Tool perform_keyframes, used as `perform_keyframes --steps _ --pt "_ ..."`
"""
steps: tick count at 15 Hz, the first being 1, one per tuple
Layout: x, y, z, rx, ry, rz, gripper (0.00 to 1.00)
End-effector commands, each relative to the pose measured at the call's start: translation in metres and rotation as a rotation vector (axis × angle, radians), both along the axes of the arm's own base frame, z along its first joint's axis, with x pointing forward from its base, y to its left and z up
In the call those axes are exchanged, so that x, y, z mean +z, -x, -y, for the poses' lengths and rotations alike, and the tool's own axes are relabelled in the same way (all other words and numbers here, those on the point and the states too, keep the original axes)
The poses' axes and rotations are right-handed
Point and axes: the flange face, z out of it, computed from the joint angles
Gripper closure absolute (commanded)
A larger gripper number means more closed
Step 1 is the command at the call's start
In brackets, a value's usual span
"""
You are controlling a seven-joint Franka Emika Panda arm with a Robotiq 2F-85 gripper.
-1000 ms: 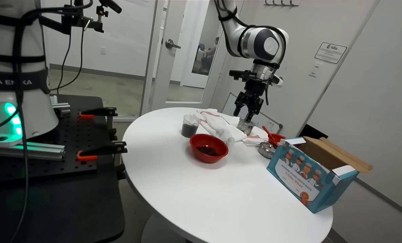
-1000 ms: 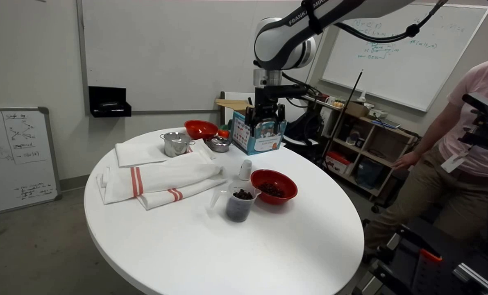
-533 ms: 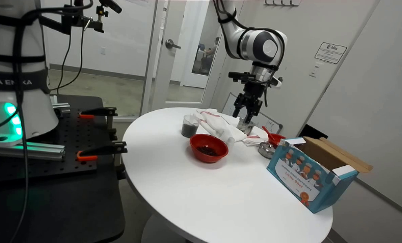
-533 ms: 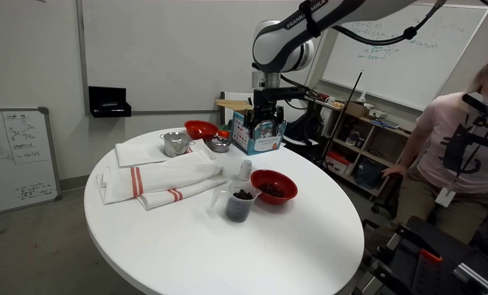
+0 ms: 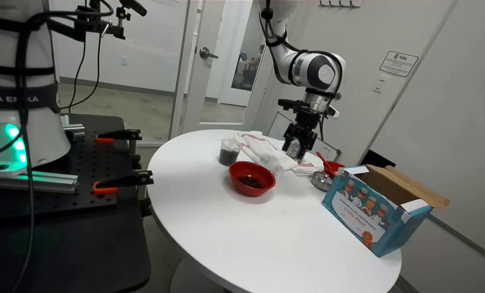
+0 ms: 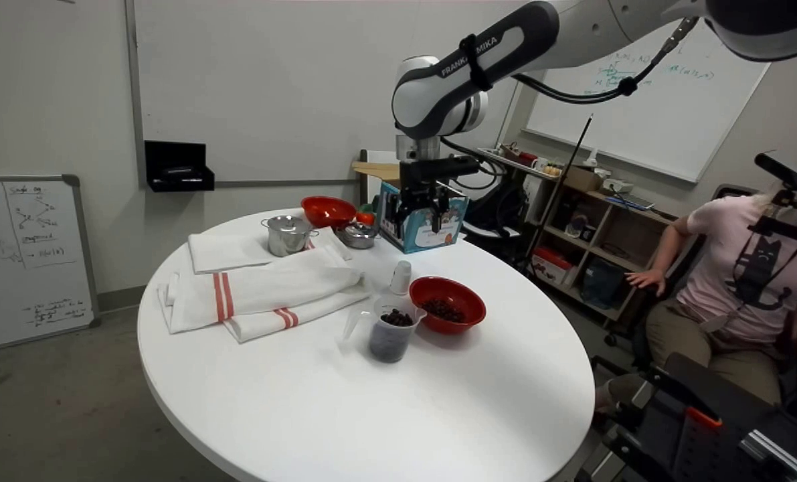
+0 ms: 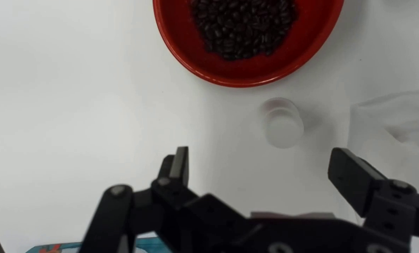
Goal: Move the seasoning bottle away from the tea towel
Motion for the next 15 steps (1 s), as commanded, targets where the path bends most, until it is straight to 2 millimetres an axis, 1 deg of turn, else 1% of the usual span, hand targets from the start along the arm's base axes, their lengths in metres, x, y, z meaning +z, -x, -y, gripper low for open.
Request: perform_keyframes --steps 1,5,9,15 --pt "-0.018 -0.015 0.003 -0.01 0.016 -0.042 0.0" --pt "-0.033 -0.018 0.009 -0.021 0.016 -0.094 0.0" --pt "-0.046 -0.018 0.007 -0.021 0.005 -0.143 0.0" --pt "-0.059 -0.021 0.002 -0.033 -0.031 -0.172 0.0"
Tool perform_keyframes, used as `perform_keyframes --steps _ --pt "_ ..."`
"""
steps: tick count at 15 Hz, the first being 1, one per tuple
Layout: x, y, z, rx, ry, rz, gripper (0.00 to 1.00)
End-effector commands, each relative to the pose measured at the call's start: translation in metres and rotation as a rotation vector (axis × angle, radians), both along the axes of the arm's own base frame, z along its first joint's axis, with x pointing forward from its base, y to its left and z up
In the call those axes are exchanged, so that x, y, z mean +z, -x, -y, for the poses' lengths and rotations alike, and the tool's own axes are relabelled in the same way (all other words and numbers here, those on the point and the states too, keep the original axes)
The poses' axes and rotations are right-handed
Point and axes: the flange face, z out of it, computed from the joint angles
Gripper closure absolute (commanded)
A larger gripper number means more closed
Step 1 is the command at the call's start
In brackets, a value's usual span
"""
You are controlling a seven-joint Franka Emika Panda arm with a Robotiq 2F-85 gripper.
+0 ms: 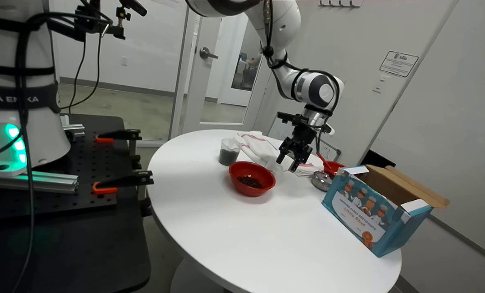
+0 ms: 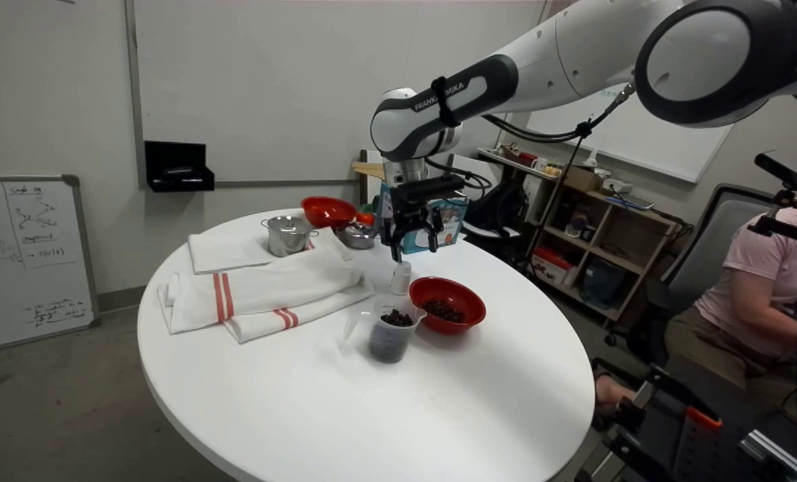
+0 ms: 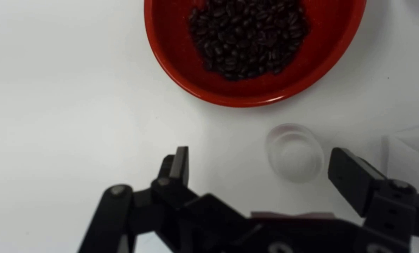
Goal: Move the seasoning bottle away from the tea towel
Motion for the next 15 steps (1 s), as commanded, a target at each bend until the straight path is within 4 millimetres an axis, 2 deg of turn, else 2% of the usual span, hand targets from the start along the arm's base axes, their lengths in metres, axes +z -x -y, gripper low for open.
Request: perform_keyframes --steps 1,4,5,6,8,9,13,15 --pt "-0.006 -0.007 -0.002 -0.002 -0.048 -0.018 0.0" --pt "-0.01 -0.008 -0.002 -0.007 -0.07 -0.028 0.0" --pt "-0.012 -0.008 -0.002 -0.009 -0.077 -0.031 0.05" --pt "-0.013 -0.008 -0.001 -0.013 -0.082 -0.032 0.28" --pt "-0.016 -0.009 0.002 -0.018 -0.089 -0.035 0.33" --pt "-0.028 -0.003 0.005 -0.022 -0.092 -0.035 0.39" --pt "-0.038 0.0 0.006 -0.024 -0.098 -0.049 0.68" --pt "-0.036 -0.001 0.005 -0.022 -0.101 -0.047 0.83"
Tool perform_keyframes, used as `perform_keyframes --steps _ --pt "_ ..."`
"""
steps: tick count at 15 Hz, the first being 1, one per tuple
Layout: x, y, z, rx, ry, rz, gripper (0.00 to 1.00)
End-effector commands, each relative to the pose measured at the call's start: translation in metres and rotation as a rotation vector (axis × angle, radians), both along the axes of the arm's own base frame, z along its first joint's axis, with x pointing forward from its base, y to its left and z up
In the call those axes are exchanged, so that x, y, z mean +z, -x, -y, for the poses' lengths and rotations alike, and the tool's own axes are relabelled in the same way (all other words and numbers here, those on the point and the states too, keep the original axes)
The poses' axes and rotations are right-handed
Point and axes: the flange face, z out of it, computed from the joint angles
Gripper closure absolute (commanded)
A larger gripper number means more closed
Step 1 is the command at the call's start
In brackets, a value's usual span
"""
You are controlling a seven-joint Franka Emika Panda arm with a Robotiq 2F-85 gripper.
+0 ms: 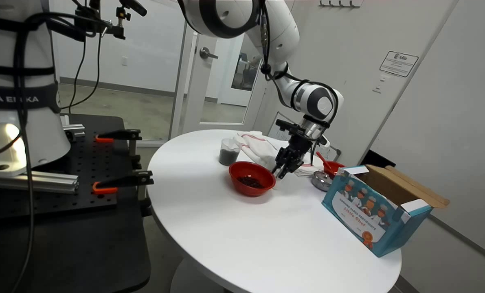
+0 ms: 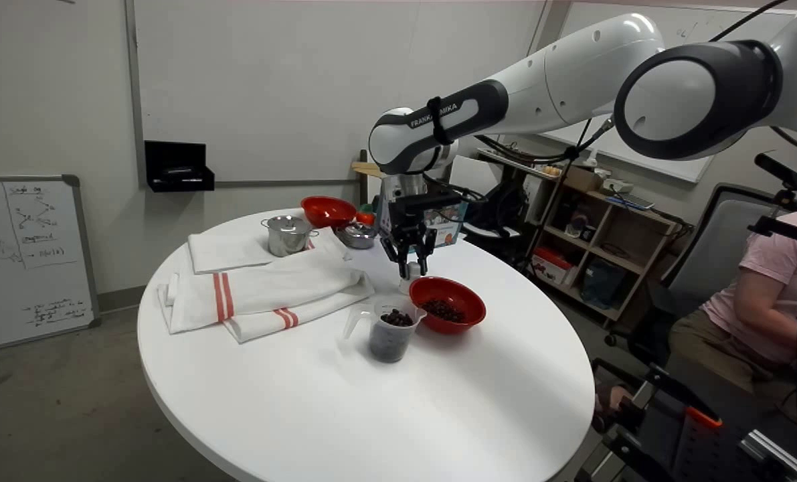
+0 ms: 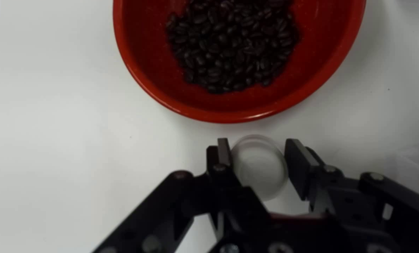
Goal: Move the seasoning bottle away from the tea towel
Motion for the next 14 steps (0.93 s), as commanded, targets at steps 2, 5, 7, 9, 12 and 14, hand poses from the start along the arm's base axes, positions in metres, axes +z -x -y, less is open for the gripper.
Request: perform_keyframes --steps 2,5,7,9,12,14 --pt "0.003 -0.005 -0.003 0.01 -0.038 0.012 0.83" --pt "0.02 -0.01 -0.007 0.011 -0.044 0.029 0.83" --pt "0.041 -0.015 -0.009 0.014 -0.047 0.054 0.83" --pt "0.065 -0.02 -0.01 0.016 -0.036 0.08 0.83" --pt "0.103 -0.024 -0.008 0.009 -0.012 0.105 0.83" --pt "0.125 -0.025 -0.003 -0.01 0.008 0.116 0.83"
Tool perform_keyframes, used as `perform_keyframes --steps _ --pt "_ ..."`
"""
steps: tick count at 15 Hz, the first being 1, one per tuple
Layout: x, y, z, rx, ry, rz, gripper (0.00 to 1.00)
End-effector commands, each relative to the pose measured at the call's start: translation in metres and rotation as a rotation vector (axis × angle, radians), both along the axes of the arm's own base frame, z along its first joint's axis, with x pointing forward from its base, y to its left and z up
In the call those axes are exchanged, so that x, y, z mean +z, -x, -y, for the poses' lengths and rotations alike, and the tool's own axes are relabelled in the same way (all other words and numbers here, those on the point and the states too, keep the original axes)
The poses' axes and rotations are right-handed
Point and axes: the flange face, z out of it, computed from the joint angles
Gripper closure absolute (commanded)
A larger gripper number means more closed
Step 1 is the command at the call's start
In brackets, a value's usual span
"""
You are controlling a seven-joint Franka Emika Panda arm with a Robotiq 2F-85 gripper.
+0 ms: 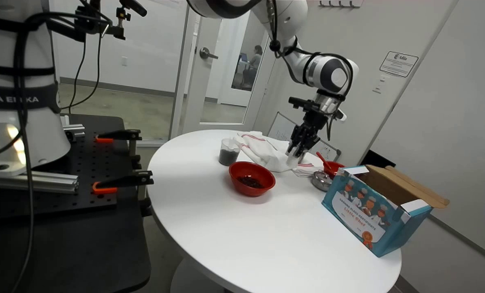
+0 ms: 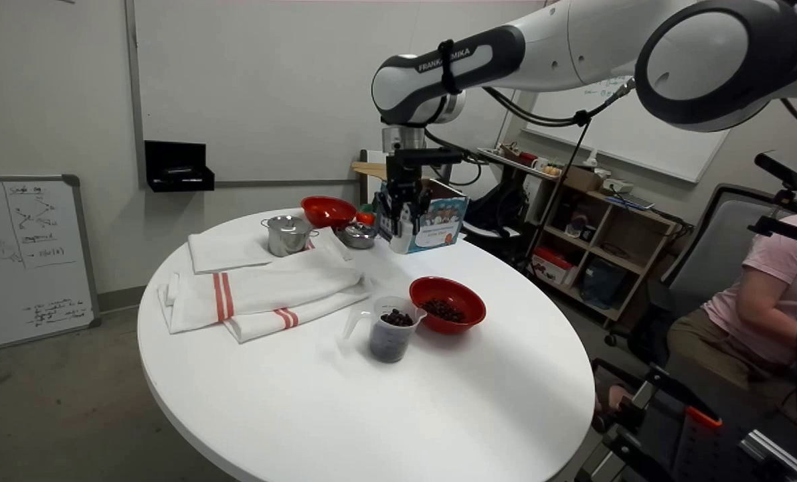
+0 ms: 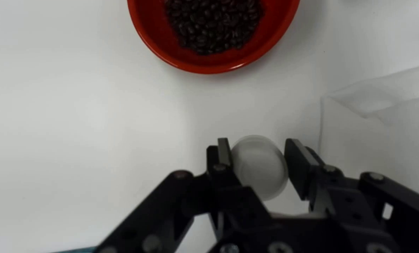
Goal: Move the seasoning bottle away from the tea towel
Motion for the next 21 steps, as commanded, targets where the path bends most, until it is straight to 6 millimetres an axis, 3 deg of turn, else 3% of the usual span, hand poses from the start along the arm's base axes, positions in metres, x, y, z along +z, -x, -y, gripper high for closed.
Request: perform_keyframes --steps 1,5,9,12,17,21 --pt "0.041 0.003 0.008 -0.037 0.025 -0.003 0.83" --pt "0.066 0.006 0.04 -0.15 0.044 0.01 0.83" --pt "0.066 0.02 0.089 -0.312 0.035 -0.018 0.83" --pt "0.051 0.036 0.127 -0.443 -0.005 -0.056 0.83" --pt "0.012 0.088 0.201 -0.672 -0.076 -0.137 0.83" --pt "-0.012 0.117 0.23 -0.805 -0.124 -0.194 0.83"
